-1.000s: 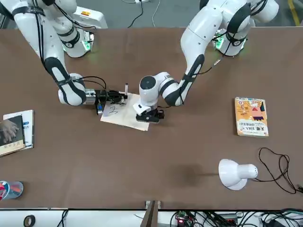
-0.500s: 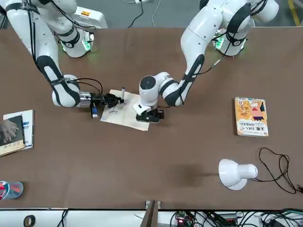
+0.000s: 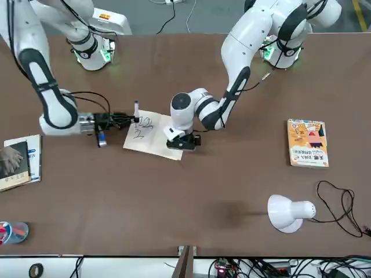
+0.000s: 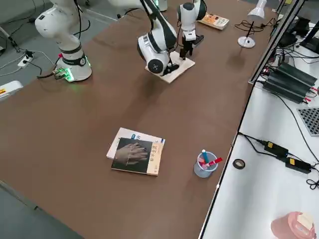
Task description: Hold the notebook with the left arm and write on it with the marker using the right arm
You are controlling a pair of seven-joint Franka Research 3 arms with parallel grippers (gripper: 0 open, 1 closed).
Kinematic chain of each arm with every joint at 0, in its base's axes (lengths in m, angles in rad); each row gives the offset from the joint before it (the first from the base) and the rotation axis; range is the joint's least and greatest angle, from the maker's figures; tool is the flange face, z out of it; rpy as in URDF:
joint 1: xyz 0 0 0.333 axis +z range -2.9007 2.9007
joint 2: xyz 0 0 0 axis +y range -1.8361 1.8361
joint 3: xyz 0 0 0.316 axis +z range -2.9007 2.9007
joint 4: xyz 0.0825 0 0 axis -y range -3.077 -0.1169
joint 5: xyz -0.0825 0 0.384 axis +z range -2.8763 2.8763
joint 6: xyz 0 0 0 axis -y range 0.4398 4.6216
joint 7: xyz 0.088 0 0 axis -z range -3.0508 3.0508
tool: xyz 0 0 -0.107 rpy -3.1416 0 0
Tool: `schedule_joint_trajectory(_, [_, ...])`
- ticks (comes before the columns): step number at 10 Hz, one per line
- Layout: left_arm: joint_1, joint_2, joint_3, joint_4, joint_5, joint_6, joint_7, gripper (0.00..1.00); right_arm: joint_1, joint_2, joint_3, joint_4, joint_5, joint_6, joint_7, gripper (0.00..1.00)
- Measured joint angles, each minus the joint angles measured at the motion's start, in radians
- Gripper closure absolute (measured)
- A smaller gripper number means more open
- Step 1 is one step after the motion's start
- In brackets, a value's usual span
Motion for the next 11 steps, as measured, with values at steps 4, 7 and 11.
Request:
schedule_joint_trajectory(4, [0.0,0.0,0.0,0.0,0.0,0.0,0.0,0.0,-0.027,-0.093,-0.004,0.068,-0.347,0.013,0.003,0.83])
schedule_joint_trajectory(7, [0.0,0.0,0.0,0.0,0.0,0.0,0.0,0.0,-0.087,-0.114,-0.005,0.119,-0.595,0.042,-0.041,0.83])
schedule_joint_trajectory(11, [0.0,0.0,0.0,0.001,0.0,0.0,0.0,0.0,-0.191,-0.105,-0.008,0.178,-0.743,0.063,-0.156,0.83])
